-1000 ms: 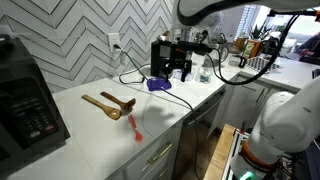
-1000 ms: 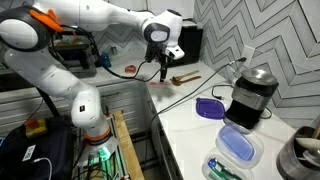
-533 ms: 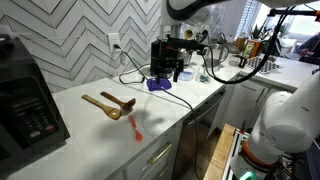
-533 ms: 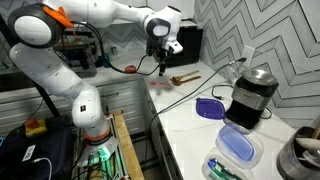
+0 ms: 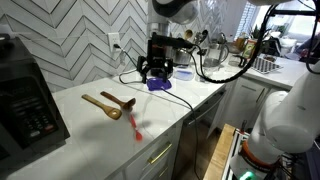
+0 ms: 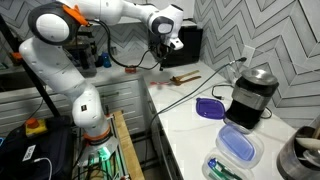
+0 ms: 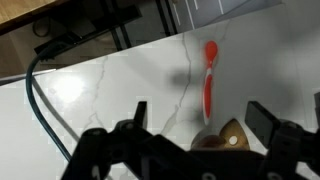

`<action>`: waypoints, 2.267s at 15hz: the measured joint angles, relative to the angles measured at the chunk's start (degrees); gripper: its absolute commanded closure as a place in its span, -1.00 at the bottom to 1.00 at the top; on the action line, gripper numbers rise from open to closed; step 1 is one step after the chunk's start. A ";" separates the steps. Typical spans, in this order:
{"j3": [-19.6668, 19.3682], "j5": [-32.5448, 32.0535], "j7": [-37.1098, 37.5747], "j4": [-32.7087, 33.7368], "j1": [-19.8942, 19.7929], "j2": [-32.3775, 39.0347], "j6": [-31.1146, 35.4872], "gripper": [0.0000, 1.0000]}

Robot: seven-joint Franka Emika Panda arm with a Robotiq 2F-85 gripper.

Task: Put the soup ladle in the lunch box

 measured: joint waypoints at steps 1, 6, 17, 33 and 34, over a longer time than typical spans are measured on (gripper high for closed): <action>0.00 0.00 0.00 0.04 0.00 0.04 0.35 -1.00; 0.49 -8.62 -2.51 2.44 0.00 3.95 13.22 -1.00; 0.35 -15.86 -8.81 13.27 0.20 16.90 17.52 -1.00; 0.07 -27.29 5.28 20.64 8.21 29.69 23.06 -1.00; -0.52 -28.85 5.86 21.80 8.78 31.47 23.06 -1.00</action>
